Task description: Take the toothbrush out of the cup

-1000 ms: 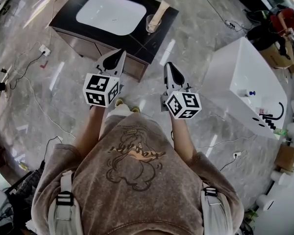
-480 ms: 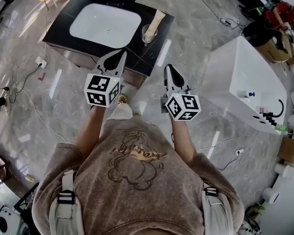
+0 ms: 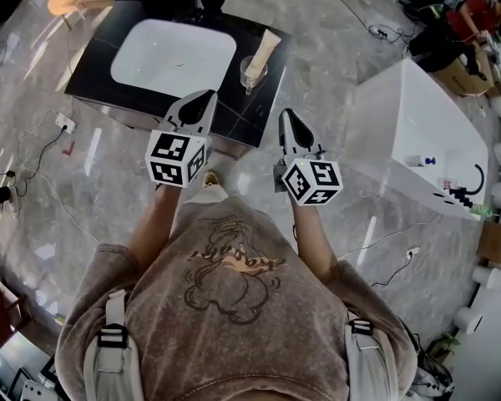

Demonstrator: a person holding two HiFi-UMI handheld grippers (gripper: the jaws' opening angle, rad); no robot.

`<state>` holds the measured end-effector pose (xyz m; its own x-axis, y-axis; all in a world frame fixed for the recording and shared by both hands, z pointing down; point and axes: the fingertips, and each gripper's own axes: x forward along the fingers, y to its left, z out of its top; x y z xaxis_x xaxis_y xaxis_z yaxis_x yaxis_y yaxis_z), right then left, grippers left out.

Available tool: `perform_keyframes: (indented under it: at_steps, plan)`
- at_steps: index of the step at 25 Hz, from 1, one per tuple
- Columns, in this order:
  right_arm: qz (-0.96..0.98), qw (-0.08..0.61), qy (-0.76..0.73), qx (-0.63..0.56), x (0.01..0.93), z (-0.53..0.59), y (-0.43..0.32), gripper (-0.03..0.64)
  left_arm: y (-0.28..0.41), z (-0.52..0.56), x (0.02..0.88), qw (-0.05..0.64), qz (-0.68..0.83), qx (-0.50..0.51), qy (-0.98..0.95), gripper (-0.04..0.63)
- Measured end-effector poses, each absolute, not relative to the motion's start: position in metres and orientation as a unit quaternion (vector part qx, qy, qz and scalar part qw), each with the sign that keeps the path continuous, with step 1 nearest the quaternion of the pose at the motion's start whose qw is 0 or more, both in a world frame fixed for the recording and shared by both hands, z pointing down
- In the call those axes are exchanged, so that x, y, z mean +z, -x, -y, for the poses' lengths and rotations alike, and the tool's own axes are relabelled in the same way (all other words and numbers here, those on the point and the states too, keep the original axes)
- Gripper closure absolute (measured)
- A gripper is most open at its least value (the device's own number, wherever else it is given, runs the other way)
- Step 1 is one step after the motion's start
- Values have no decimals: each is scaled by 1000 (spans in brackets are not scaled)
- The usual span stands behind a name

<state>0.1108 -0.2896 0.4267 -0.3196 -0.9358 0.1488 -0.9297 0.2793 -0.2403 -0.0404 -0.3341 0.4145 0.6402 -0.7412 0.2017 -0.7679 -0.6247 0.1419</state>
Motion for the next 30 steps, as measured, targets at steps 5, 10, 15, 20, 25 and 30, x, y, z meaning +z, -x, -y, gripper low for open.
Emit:
perform_keyframes:
  at_steps: [5,10,15,20,25,30]
  plan:
    - [-798,14,588,-134,427,309,-106,592,36,352,418,114,399,61,-908,578]
    - [-793,20,595,-130,424,320,-110,592,29,364,418,117,390,62,-911,578]
    - [-794,18,595,-125,420,329,-115,592,28,372,415,120,394,60,-909,578]
    - [-807,25,573,-140,420,341,-112,371,22,376,418,123,393,64,-909,578]
    - [-814,35,561,-148,421,348,-111,325,15,379,417,122,391,64,-910,578]
    - [-816,30,557,-153,429,361,-115,325,11,384,416,118,393,64,-909,578]
